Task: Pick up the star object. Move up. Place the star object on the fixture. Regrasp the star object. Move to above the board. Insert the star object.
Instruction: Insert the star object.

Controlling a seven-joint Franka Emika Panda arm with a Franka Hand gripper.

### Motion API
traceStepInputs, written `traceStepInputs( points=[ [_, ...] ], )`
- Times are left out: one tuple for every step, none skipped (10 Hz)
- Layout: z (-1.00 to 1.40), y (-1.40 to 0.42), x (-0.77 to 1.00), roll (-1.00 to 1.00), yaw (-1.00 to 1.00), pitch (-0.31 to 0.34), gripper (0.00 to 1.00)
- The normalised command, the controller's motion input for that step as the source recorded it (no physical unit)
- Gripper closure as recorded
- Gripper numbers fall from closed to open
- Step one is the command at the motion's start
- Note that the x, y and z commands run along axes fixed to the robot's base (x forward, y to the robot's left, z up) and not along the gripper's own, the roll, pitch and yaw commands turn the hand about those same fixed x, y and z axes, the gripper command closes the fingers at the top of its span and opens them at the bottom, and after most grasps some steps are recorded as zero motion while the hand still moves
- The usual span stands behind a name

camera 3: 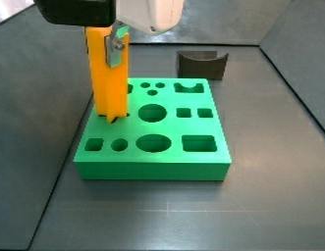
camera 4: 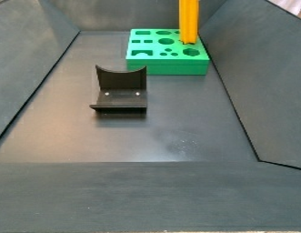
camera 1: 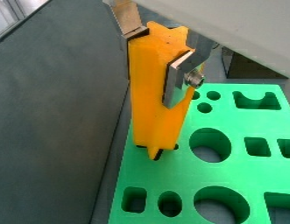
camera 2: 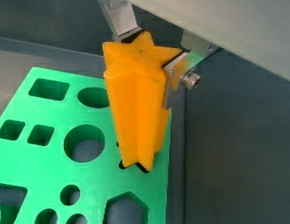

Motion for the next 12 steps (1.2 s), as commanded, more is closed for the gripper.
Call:
traceStepInputs(
  points=[
    [-0.19, 0.00, 0.00, -0.03, 0.00, 0.000, 1.00],
    [-0.19, 0.00, 0.00, -0.12, 0.00, 0.000, 1.00],
    [-0.21, 0.02, 0.01, -0.14, 0.00, 0.000, 1.00],
    [-0.23, 0.02, 0.02, -0.16, 0.00, 0.000, 1.00],
    [-0.21, 0.01, 0.04, -0.13, 0.00, 0.000, 1.00],
    [-0.21, 0.01, 0.05, -0.12, 0.00, 0.000, 1.00],
    [-0.20, 0.04, 0.07, -0.12, 0.00, 0.000, 1.00],
    [-0.19, 0.03, 0.09, -0.11, 0.00, 0.003, 1.00],
    [-0.17, 0.00, 0.12, -0.09, 0.00, 0.006, 1.00],
    [-0.19, 0.00, 0.20, -0.07, -0.02, 0.036, 1.00],
    [-0.15, 0.00, 0.13, -0.05, -0.03, 0.024, 1.00],
    [-0.13, 0.00, 0.13, -0.04, -0.01, 0.016, 1.00]
  ],
)
